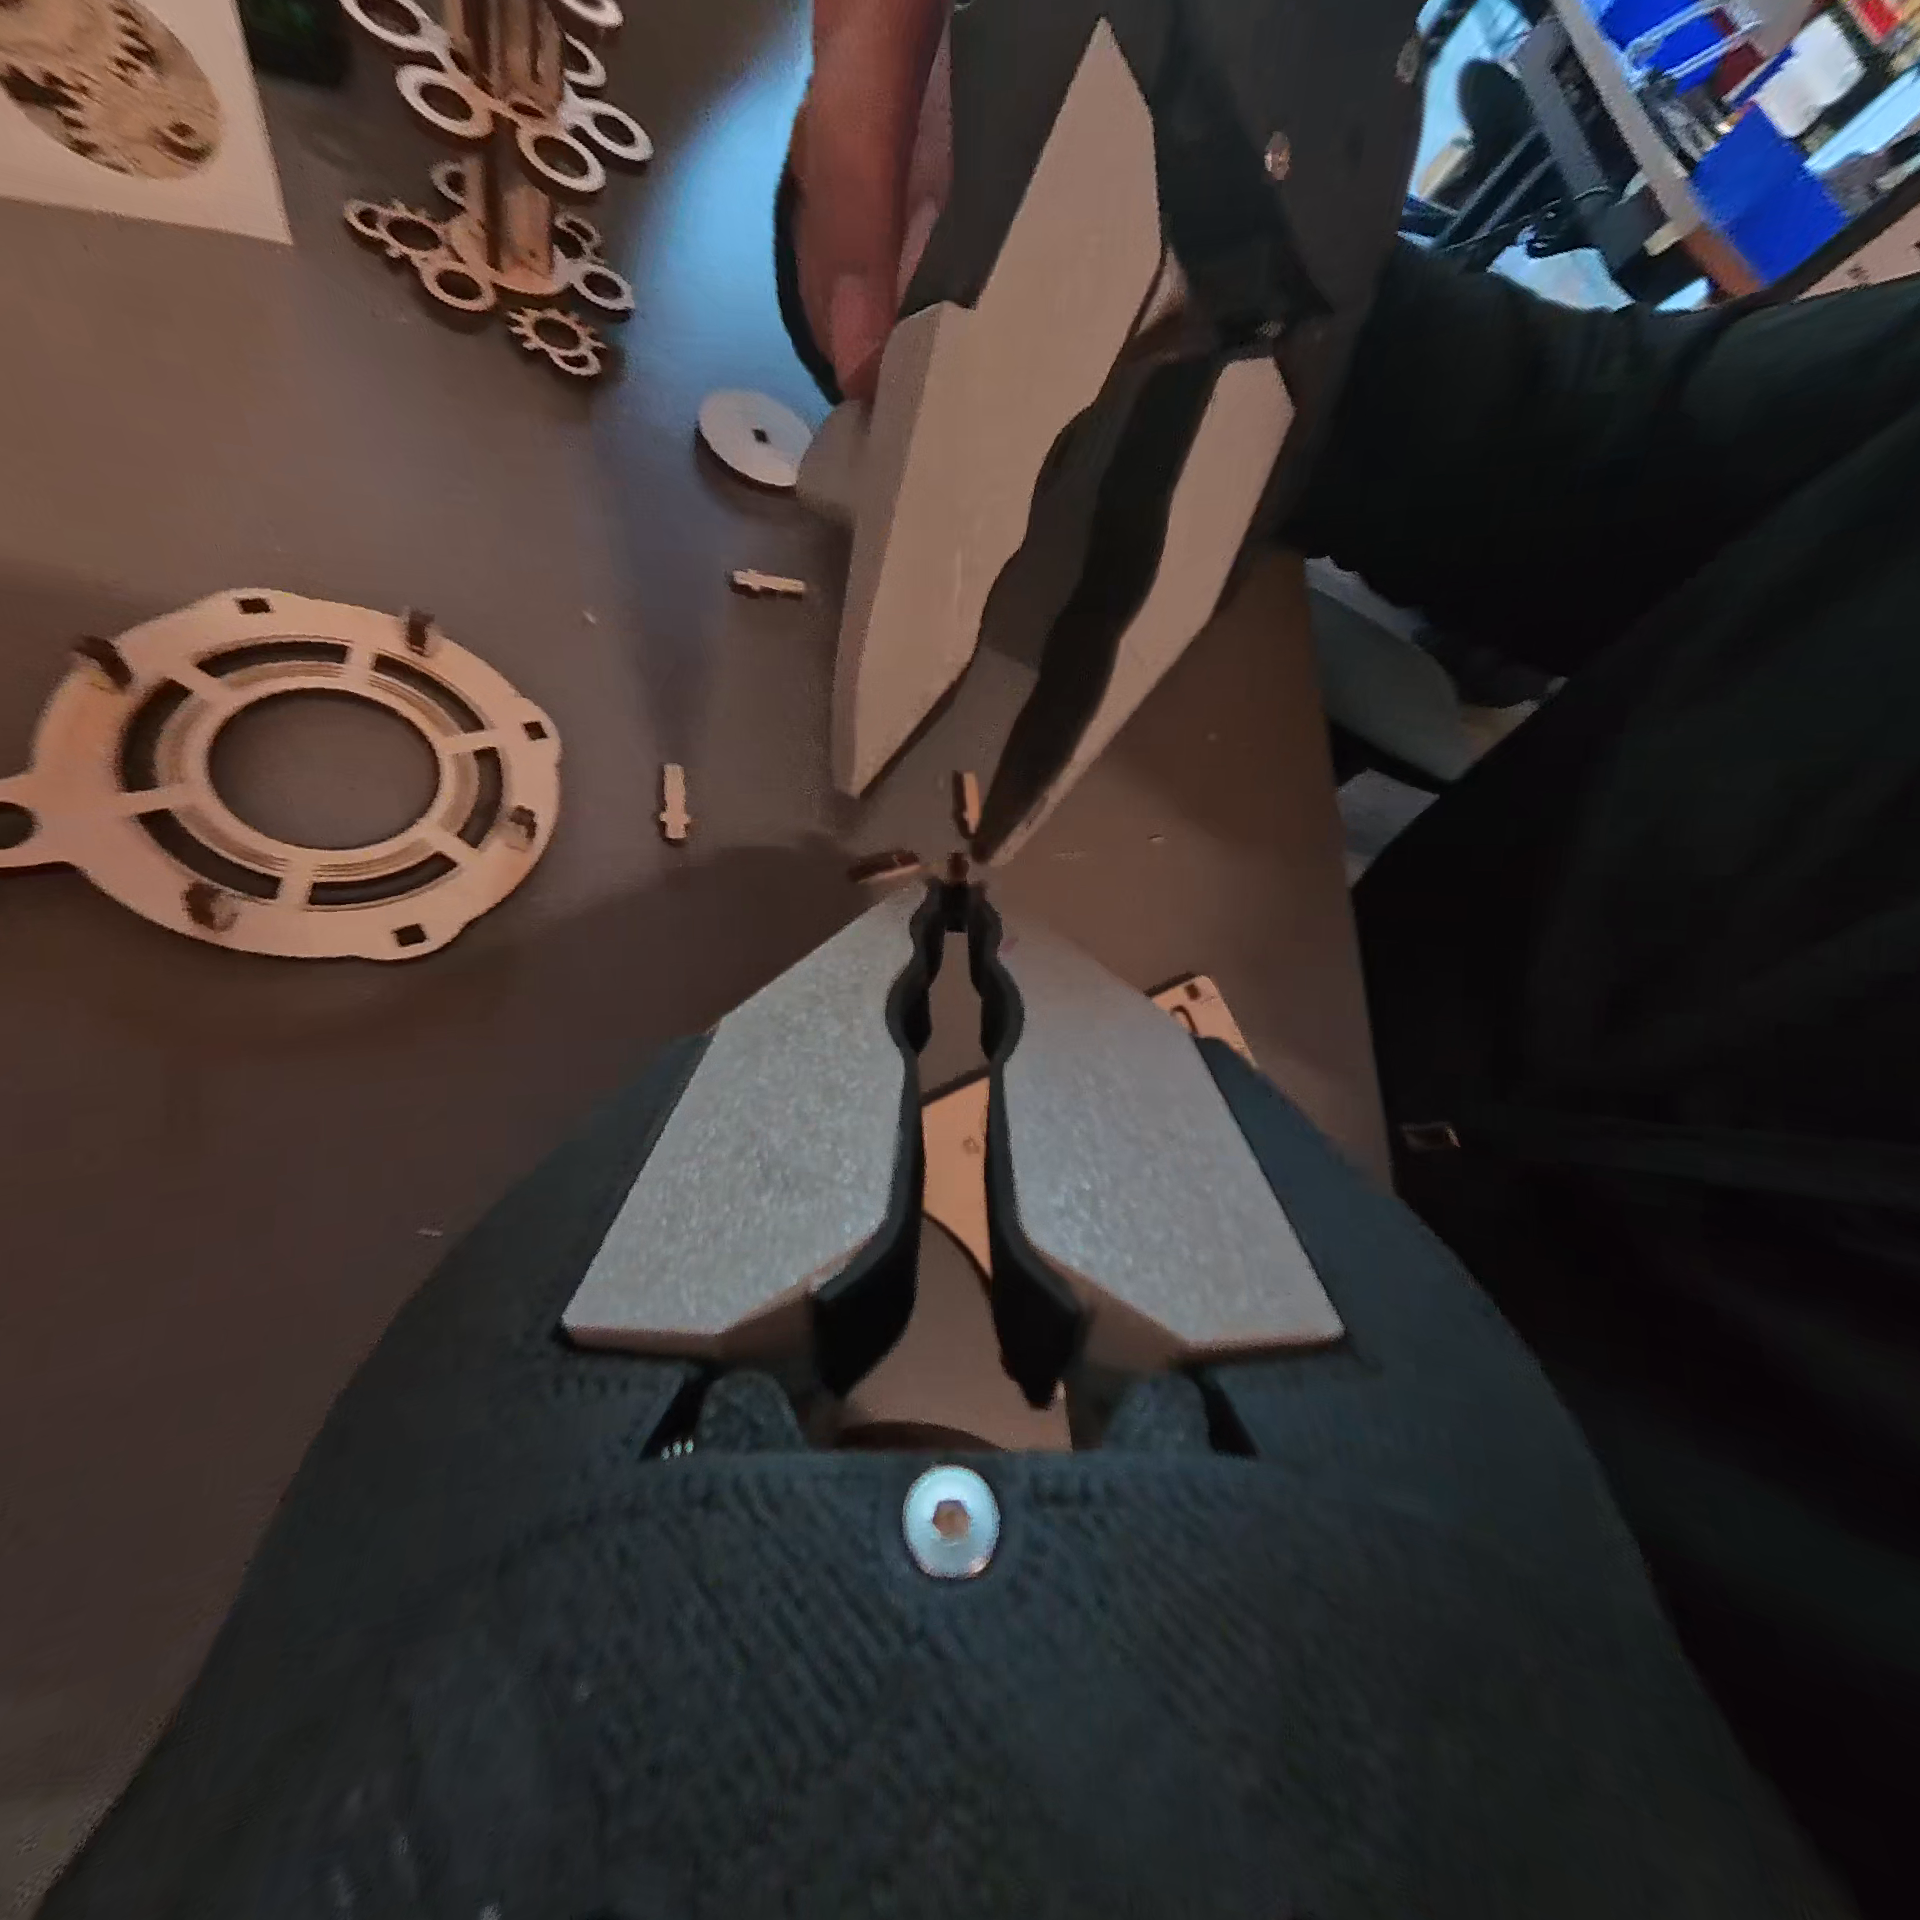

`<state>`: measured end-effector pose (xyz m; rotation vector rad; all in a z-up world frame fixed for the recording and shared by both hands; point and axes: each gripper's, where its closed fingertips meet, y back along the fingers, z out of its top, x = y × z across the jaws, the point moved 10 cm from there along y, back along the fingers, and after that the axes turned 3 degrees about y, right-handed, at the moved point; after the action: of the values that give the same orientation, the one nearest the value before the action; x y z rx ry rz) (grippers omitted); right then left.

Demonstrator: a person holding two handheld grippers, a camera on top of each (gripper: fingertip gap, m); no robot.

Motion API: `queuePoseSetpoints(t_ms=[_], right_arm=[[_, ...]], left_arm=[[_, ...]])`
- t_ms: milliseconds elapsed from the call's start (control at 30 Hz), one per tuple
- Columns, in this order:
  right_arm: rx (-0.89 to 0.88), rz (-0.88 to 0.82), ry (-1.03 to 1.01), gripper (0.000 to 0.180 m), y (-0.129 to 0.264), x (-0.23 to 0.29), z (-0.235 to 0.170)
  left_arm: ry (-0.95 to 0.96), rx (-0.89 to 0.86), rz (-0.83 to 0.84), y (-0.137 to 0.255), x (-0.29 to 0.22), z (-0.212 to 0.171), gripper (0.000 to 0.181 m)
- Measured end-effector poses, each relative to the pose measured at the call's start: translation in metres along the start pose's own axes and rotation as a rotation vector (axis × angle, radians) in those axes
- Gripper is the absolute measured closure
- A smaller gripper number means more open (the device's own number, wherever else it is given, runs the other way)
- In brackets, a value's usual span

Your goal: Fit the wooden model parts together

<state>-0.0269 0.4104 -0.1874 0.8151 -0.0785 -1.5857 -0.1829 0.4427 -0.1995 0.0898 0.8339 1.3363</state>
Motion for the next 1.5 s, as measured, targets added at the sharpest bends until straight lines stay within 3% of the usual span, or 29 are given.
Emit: queuePoseSetpoints(t_ms=[300, 500, 667, 900, 1200, 1500], right_arm=[[0.004, 0.012, 0.141, 0.155, -0.004, 0.012, 0.005], [0.047, 0.005, 0.193, 0.172, -0.006, 0.016, 0.003], [0.008, -0.009, 0.224, 0.162, 0.0, 0.016, 0.007], [0.023, -0.014, 0.297, 0.174, -0.001, 0.022, 0.008], [0.075, -0.035, 0.199, 0.179, -0.002, 0.012, -0.003], [0.17, 0.001, 0.001, 0.179, -0.015, -0.001, -0.021]], left_arm=[[0.051, -0.008, -0.092, -0.001, -0.001, 0.0, 0.181], [0.076, -0.021, -0.127, 0.001, -0.001, 0.001, 0.181], [0.107, -0.018, -0.161, 0.001, -0.001, 0.0, 0.18], [0.149, -0.024, -0.178, 0.001, 0.002, -0.001, 0.18], [0.134, -0.039, -0.094, 0.01, 0.009, 0.001, 0.175], [0.037, 0.073, 0.145, 0.01, 0.017, -0.006, 0.169]])
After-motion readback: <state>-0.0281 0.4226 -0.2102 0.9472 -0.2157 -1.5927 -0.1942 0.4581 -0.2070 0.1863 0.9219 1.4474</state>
